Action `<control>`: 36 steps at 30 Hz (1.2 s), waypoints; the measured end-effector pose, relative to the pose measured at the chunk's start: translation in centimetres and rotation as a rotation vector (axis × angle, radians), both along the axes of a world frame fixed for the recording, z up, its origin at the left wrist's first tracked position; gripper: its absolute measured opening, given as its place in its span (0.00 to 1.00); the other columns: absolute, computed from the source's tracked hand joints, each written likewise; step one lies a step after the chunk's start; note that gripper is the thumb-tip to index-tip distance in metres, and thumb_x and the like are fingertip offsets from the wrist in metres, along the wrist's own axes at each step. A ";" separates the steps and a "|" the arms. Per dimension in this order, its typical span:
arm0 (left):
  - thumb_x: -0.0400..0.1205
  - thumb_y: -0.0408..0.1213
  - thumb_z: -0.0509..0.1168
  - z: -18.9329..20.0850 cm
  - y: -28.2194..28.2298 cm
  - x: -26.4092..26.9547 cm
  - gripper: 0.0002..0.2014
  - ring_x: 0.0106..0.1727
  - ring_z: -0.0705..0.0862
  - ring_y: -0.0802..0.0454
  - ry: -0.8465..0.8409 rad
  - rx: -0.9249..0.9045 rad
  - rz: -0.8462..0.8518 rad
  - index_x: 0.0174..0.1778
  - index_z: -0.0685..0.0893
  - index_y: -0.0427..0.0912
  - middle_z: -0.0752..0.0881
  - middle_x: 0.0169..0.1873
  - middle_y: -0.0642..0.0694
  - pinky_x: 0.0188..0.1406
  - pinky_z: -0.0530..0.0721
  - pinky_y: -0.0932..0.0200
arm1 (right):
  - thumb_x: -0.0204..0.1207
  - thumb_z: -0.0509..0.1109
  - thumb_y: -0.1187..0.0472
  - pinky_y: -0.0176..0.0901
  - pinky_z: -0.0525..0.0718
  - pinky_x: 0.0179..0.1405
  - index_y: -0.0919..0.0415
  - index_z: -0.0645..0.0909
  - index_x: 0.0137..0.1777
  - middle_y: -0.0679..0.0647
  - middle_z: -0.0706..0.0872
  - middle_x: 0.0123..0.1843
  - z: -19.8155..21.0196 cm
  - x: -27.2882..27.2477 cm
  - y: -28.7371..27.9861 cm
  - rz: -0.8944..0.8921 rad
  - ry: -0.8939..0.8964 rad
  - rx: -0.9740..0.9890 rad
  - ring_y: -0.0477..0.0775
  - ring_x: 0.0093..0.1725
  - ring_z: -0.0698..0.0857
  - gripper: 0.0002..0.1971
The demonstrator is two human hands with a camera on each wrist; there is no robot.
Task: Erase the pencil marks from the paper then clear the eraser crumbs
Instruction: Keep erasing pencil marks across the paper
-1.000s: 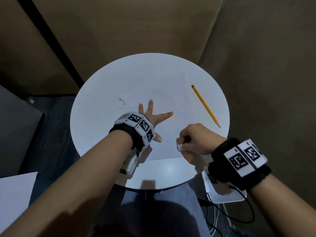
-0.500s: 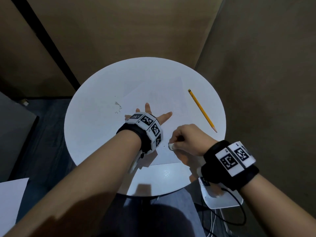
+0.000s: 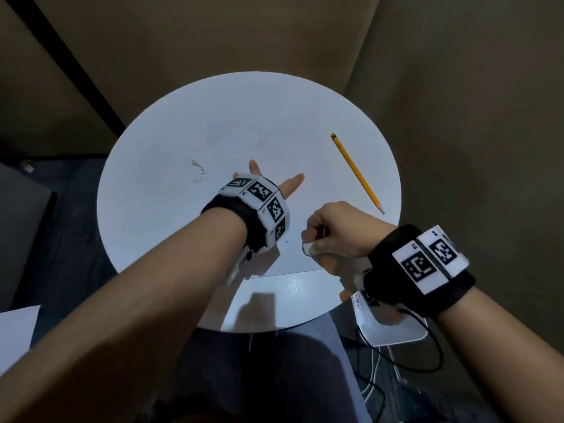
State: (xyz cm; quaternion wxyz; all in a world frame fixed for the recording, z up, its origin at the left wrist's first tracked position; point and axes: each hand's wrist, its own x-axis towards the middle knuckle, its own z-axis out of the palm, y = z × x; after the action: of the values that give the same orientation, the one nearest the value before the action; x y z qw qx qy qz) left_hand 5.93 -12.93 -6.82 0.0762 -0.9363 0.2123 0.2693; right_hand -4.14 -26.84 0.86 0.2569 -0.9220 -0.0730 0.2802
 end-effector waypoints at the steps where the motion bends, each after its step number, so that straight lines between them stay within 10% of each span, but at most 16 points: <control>1: 0.70 0.60 0.72 -0.1 0.0 0.1 0.58 0.73 0.51 0.11 -0.015 -0.010 -0.001 0.67 0.21 0.77 0.35 0.75 0.18 0.65 0.68 0.23 | 0.72 0.73 0.64 0.30 0.74 0.35 0.59 0.83 0.38 0.47 0.84 0.36 0.2 -0.1 -0.1 0.017 0.032 -0.020 0.44 0.37 0.80 0.03; 8: 0.54 0.57 0.79 -0.5 0.5 1.7 0.69 0.72 0.53 0.10 0.059 -0.133 -0.064 0.51 0.15 0.84 0.31 0.74 0.18 0.63 0.70 0.22 | 0.70 0.75 0.65 0.32 0.75 0.36 0.58 0.81 0.33 0.42 0.82 0.31 0.7 0.4 0.7 -0.008 0.000 -0.023 0.40 0.35 0.80 0.07; 17: 0.60 0.54 0.80 1.5 0.0 0.6 0.68 0.67 0.68 0.13 0.070 -0.036 -0.054 0.61 0.18 0.80 0.30 0.72 0.16 0.56 0.80 0.32 | 0.70 0.76 0.64 0.31 0.73 0.33 0.62 0.85 0.38 0.43 0.83 0.31 0.7 0.7 0.8 -0.024 -0.014 0.004 0.41 0.35 0.80 0.03; 36: 0.69 0.53 0.75 3.0 -0.3 -1.3 0.59 0.76 0.44 0.14 0.091 0.007 0.081 0.71 0.28 0.78 0.30 0.77 0.25 0.70 0.60 0.25 | 0.72 0.74 0.63 0.23 0.73 0.33 0.61 0.85 0.38 0.42 0.83 0.34 0.0 0.1 -0.1 0.029 -0.008 0.030 0.37 0.34 0.79 0.02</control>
State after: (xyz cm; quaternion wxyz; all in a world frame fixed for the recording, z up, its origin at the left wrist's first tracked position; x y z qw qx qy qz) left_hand 4.64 -13.26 -3.82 0.0587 -0.9306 0.1767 0.3150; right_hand -3.99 -26.94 0.91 0.2666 -0.9179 -0.0914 0.2792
